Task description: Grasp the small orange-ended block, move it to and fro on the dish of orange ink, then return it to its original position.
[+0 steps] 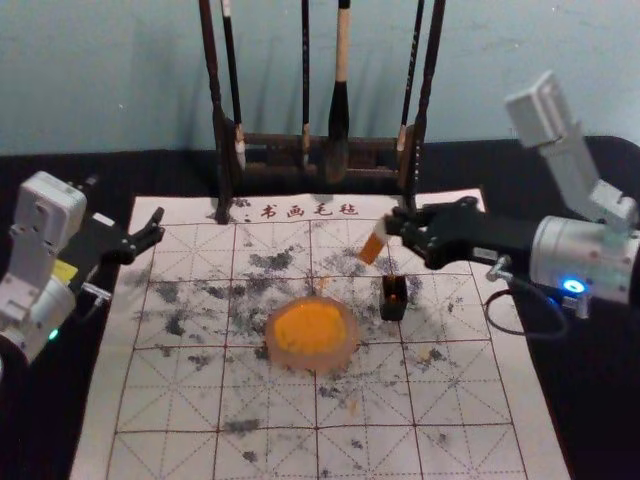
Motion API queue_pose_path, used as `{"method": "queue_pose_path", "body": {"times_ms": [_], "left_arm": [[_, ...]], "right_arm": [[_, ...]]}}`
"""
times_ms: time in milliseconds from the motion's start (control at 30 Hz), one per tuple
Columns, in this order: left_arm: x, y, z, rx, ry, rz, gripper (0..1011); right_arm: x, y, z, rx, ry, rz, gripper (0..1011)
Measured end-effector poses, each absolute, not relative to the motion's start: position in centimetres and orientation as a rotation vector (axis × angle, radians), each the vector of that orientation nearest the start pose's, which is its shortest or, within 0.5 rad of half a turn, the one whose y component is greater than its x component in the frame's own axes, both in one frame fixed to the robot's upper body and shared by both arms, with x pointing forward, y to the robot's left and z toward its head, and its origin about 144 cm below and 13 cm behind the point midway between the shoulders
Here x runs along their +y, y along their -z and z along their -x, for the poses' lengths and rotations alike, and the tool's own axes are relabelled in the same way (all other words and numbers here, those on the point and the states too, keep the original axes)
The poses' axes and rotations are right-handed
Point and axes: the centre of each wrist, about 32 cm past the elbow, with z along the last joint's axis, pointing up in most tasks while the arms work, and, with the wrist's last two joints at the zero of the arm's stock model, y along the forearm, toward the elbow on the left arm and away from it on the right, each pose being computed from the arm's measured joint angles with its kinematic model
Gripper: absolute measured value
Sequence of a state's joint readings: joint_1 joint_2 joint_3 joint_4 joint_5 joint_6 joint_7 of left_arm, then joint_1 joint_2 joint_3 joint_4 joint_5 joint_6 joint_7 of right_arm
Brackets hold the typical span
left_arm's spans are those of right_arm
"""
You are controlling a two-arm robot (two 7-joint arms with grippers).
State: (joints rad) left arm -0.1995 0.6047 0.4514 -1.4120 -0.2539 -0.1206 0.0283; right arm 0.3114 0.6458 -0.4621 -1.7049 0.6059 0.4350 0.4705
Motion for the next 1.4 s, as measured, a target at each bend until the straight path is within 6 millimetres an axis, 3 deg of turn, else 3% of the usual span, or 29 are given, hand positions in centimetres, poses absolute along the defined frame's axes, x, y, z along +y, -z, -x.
{"method": "queue_pose_path", "body": {"times_ms": [567,1400], "left_arm": [[31.0,-114.0,-48.9,-0.285,-1.248,-0.304,1001],[31.0,-114.0,-48.9,-0.285,-1.248,-0.304,1001]], "right_arm": [[-27.7,-123.7,-48.3,0.241,0.785,0.338,99],[-27.2,-122.6,-48.4,0.264,0.797,0.362,99]]}}
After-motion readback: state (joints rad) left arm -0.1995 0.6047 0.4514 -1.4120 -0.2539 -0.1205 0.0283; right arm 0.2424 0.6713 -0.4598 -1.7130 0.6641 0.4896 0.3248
